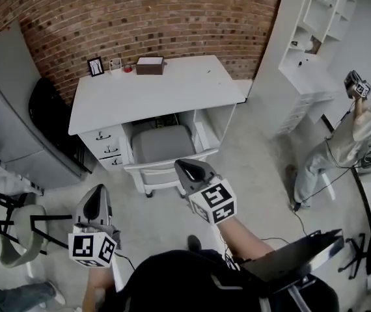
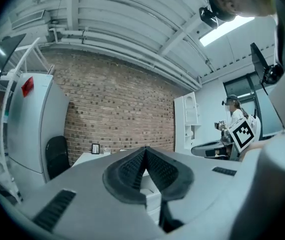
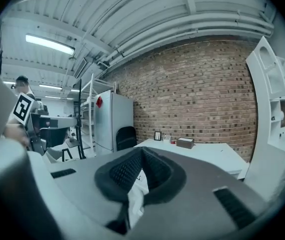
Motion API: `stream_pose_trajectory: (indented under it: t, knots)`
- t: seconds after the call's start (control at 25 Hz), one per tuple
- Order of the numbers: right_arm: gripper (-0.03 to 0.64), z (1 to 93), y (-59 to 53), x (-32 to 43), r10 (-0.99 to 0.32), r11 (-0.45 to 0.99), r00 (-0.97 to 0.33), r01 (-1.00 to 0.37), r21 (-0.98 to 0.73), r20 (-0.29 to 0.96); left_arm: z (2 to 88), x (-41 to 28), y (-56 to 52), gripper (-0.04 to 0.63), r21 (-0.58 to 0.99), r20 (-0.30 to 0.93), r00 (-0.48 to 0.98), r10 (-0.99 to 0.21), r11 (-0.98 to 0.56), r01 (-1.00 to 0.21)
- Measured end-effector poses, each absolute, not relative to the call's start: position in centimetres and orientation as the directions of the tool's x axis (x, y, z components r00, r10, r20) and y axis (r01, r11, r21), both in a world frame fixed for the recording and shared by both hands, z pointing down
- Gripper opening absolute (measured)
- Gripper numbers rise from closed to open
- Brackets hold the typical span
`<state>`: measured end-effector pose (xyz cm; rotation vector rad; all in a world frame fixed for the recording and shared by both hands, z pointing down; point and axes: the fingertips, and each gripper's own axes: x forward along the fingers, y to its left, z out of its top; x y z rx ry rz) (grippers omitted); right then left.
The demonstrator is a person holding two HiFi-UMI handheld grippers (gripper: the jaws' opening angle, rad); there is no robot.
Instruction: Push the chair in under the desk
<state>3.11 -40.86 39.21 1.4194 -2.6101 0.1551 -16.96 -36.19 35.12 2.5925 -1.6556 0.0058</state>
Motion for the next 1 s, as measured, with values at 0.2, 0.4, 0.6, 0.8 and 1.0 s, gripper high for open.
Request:
stream_pose_trajectory:
  t: [0.2, 0.4, 0.6, 0.8, 1.0]
  knots:
    - [0.006, 38.8, -40.4, 3.3, -0.831, 0.523, -0.519, -0.851, -0.037, 0.201, 35.1, -16.7, -35.9, 0.006, 0.061, 0.042, 0.437, -0.899, -0.434, -0.899]
    - [0.006, 39.2, -40.0, 4.1, -0.841, 0.496, -0.499, -0.865, -0.067, 0.21, 36.2, -16.0, -35.4, 0.006, 0.066, 0.062, 0.449, -0.891, -0.445, -0.893]
    - [0.006, 39.0, -39.6, 4.3, -0.843, 0.495, -0.496, -0.867, -0.058, 0.209, 36.2, -15.8, -35.2, 0.006, 0.053, 0.066, 0.441, -0.895, -0.438, -0.897]
    - [0.006, 38.8, -39.3, 4.3, -0.845, 0.495, -0.496, -0.867, -0.055, 0.202, 35.5, -16.8, -35.0, 0.006, 0.044, 0.038, 0.389, -0.921, -0.387, -0.921]
    - [0.006, 38.3, -39.0, 4.6, -0.847, 0.492, -0.494, -0.868, -0.06, 0.195, 35.3, -16.4, -35.0, 0.006, 0.05, 0.053, 0.4, -0.915, -0.398, -0.916]
